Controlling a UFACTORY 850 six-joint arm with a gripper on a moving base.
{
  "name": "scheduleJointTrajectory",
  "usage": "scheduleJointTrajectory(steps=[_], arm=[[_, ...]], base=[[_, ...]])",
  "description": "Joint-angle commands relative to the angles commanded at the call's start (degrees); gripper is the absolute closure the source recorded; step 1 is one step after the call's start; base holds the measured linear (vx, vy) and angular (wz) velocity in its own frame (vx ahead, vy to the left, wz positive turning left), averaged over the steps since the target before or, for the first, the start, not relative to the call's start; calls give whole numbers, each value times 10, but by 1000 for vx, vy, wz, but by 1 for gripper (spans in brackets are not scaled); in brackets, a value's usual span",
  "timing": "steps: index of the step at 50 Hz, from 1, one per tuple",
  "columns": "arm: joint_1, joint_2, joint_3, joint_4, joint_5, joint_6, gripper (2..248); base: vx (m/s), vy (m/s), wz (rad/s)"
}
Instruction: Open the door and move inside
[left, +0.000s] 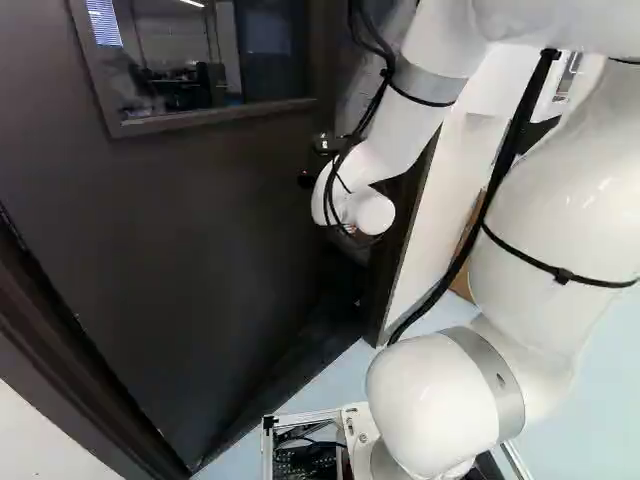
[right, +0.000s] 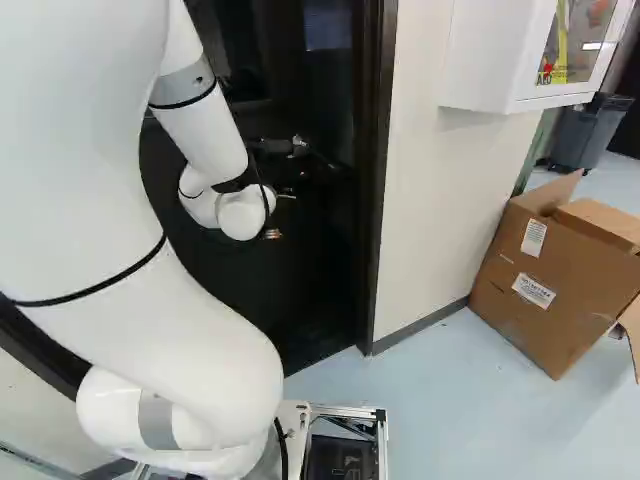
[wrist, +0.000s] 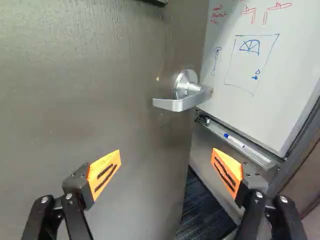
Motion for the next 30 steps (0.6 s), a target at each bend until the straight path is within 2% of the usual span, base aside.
scheduleJointTrajectory(steps=[30], arm=[[45,-55,-59,36,0,0,3]], base=[[0,0,0]])
